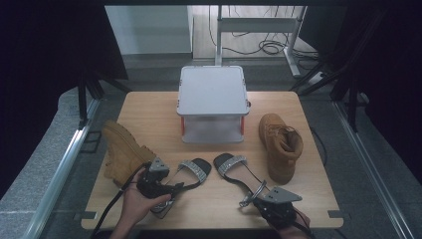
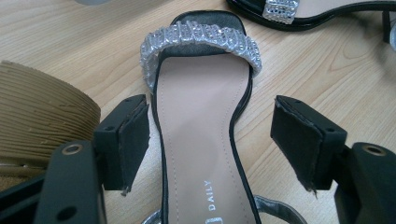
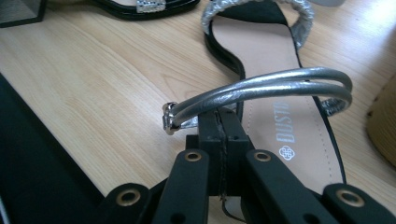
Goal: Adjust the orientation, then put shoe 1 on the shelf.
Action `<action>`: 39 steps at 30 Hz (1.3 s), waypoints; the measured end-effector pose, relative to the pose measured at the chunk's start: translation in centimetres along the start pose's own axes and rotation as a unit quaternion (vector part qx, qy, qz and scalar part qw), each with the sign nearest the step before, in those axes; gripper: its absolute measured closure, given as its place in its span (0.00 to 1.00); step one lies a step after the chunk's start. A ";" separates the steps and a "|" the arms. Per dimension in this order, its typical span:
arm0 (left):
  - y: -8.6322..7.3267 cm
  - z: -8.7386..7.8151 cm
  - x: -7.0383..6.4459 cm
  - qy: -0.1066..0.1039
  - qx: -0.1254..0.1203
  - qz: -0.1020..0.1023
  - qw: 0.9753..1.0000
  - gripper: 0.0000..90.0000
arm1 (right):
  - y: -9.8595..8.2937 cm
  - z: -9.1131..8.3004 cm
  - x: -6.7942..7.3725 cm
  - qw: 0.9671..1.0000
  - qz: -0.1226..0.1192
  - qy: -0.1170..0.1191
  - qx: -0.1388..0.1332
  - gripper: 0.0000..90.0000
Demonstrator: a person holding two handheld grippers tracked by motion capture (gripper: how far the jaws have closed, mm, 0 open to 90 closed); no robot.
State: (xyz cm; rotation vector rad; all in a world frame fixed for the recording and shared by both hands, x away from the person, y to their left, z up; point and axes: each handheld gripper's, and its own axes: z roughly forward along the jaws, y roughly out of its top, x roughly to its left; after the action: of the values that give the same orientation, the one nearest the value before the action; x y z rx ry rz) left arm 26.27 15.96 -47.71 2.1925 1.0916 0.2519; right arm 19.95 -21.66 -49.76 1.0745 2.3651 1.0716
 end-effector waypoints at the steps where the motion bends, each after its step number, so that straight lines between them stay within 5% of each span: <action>1: 0.0 0.0 0.0 0.000 0.000 0.000 1.000 0.31 | 0.0 -0.1 -0.1 1.000 0.001 -0.002 0.002 1.00; 13: 0.0 0.0 0.1 0.002 0.002 0.000 1.000 0.31 | -0.2 -0.5 -0.9 1.000 0.006 -0.006 0.001 1.00; 21: -0.2 -0.5 0.4 0.005 -0.003 -0.006 1.000 0.31 | -0.3 -3.9 -2.0 0.999 0.023 0.007 -0.037 0.99; 28: -0.2 -0.8 0.6 0.010 -0.006 -0.015 1.000 0.31 | 1.2 -4.7 -1.7 0.998 0.008 0.019 -0.065 0.83; 39: 0.5 -1.1 0.6 0.012 -0.002 -0.004 1.000 0.31 | 3.7 -2.4 -2.6 0.999 0.004 0.028 -0.030 0.54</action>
State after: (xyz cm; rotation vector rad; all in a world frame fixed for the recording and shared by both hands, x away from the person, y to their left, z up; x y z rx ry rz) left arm 26.48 16.69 -46.63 2.1870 1.1115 0.2769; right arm 22.14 -23.19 -45.41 1.0473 2.3588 1.1823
